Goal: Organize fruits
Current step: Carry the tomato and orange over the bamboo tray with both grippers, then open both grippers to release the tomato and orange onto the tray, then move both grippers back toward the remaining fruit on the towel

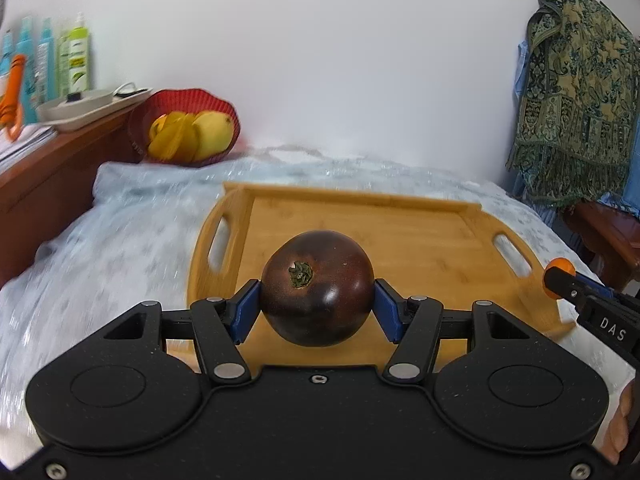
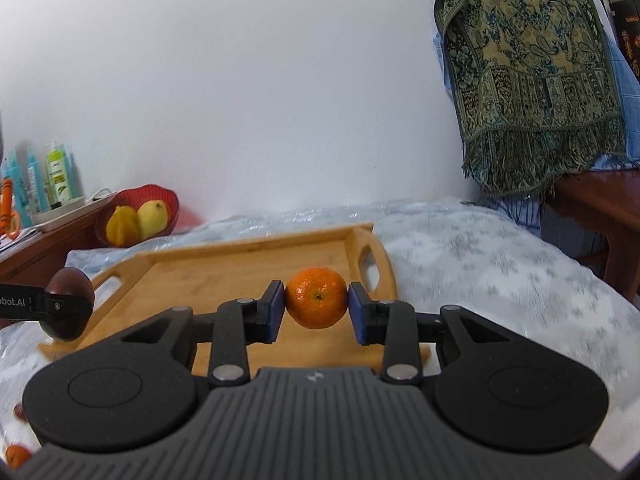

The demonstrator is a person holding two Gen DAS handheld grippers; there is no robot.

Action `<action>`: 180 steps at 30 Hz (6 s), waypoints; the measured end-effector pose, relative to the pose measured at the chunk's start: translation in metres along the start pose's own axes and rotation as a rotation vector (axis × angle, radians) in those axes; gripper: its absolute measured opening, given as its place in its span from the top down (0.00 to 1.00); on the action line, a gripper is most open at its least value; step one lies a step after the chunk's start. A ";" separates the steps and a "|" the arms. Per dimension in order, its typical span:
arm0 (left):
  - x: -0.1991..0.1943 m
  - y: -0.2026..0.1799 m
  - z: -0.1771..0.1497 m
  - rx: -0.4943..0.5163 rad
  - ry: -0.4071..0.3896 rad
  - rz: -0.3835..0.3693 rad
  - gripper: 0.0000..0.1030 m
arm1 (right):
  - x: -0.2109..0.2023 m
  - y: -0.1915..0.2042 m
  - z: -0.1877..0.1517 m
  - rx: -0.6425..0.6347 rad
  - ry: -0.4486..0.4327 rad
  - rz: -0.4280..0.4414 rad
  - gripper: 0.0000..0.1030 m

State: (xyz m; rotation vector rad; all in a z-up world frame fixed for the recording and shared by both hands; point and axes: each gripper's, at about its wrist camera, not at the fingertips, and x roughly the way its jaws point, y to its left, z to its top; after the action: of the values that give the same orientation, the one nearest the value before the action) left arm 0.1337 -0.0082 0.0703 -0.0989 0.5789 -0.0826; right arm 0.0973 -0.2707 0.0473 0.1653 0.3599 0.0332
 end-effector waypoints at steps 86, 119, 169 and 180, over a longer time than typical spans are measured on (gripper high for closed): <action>0.155 0.018 0.055 0.085 0.108 0.038 0.22 | 0.169 0.013 0.036 -0.067 0.273 -0.004 0.38; 0.094 0.021 0.038 0.044 0.060 -0.023 0.03 | 0.111 0.021 0.028 -0.053 0.170 0.063 0.00; -0.122 0.004 -0.110 -0.033 0.062 -0.002 0.01 | -0.113 0.047 -0.079 -0.172 -0.004 0.106 0.00; -0.123 0.015 -0.126 -0.051 0.116 0.009 0.39 | -0.112 0.052 -0.087 -0.158 0.064 0.119 0.17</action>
State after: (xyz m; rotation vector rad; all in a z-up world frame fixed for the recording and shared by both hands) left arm -0.0377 0.0104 0.0303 -0.1419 0.6979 -0.0652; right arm -0.0381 -0.2132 0.0147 0.0293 0.4089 0.1844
